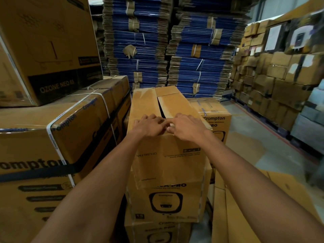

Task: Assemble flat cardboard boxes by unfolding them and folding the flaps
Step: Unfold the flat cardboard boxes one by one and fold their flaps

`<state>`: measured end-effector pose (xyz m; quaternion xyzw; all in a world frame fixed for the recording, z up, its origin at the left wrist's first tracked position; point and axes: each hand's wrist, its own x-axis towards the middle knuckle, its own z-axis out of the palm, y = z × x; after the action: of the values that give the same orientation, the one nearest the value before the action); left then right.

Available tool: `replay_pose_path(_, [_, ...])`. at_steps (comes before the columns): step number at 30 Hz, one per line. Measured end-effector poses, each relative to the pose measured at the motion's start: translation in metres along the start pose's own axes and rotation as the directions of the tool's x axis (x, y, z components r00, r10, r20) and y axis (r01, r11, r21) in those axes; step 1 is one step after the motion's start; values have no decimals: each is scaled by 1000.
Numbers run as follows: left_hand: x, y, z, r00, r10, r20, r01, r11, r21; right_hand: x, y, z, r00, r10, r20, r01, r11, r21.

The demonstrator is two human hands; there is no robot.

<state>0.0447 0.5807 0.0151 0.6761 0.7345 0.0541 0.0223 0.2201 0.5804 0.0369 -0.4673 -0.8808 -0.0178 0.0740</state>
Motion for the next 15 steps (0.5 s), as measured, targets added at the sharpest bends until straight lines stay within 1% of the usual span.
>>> replay_pose_path(3, [-1,-2,2,1000,11,-8,-11,998,54,4,-2,-1,1000,9,19,-9,999,-32])
replay_pose_path(6, [-3,-1,6,997,26,-74,-24,999,26,5,-6,-2,1000,11,4,-10,1000,-23])
replay_pose_path(9, [-7,-1,6,994,32,-109,-30,999,16,5,-16,-1,1000,-3,-31,2,999,-39])
replay_pose_path(12, [-7,-2,8,995,23,-95,-24,1000,-8,5,-22,0,997,-22,-74,12,992,-127])
replay_pose_path(15, [-10,-1,7,994,28,-108,-31,999,-19,4,-18,-9,986,-43,-164,7,977,-213])
